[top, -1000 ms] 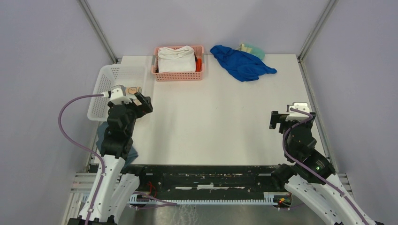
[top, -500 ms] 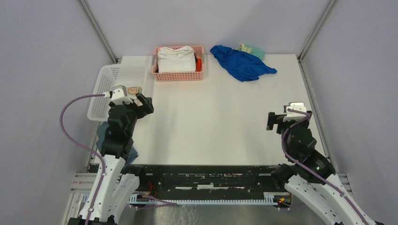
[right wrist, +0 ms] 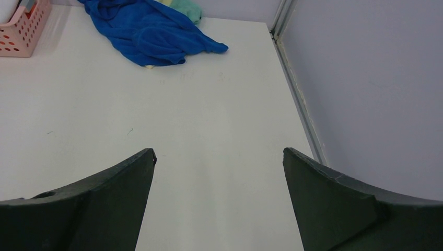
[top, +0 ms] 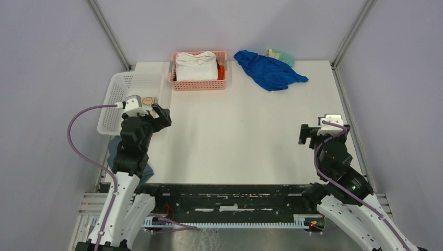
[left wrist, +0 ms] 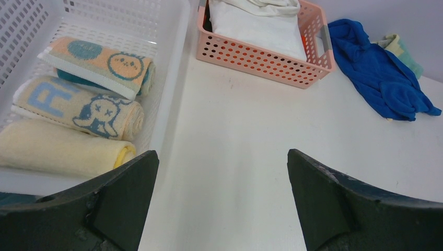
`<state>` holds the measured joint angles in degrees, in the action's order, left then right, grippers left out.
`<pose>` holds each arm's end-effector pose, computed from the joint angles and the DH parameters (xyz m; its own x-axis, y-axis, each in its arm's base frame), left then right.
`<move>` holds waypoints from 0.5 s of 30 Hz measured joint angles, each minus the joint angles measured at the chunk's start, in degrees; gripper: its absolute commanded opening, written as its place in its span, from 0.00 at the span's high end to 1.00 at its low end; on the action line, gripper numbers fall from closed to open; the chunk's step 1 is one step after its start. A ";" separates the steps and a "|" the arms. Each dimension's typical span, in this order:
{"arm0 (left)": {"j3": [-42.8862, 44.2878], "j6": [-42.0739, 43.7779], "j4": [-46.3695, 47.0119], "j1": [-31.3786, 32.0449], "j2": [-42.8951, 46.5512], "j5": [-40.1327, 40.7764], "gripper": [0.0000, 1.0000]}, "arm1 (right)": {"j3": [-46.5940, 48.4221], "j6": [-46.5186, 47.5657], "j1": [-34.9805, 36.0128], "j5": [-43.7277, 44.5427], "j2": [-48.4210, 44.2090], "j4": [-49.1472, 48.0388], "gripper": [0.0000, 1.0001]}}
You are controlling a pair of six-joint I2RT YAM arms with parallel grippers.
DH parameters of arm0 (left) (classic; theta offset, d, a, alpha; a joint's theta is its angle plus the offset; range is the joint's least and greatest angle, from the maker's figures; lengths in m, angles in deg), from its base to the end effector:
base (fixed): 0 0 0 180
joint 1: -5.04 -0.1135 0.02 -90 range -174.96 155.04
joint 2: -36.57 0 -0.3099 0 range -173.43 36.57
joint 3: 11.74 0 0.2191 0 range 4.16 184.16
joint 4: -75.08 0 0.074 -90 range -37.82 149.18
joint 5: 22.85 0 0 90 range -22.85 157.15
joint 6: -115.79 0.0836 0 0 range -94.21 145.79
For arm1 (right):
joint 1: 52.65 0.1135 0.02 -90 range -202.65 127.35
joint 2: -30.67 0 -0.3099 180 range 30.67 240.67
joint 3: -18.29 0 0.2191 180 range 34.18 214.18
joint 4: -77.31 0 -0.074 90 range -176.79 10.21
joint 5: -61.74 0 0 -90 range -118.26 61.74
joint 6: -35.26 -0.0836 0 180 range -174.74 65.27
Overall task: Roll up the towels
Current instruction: Reset both arms
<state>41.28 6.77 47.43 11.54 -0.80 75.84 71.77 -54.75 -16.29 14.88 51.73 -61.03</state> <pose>0.1385 -0.0031 0.3281 -0.1839 -0.3033 -0.9350 -0.1003 0.9520 -0.2891 0.0734 -0.0170 0.3206 -0.1293 -0.0950 -0.9870 0.1109 0.9878 -0.1096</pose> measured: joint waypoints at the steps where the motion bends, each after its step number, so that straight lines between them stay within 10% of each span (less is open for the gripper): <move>1: -0.02 0.00 0.00 0.00 0.00 0.00 0.00 | 0.00 -0.20 0.00 0.98 0.02 0.00 0.00; 15: -0.02 0.00 1.79 0.00 0.02 -4.98 0.00 | 4.22 -3.82 -0.04 -1.20 3.17 4.17 0.00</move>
<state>41.26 6.77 49.23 11.54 -0.78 70.85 75.99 -58.57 -16.33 13.68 54.90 -56.86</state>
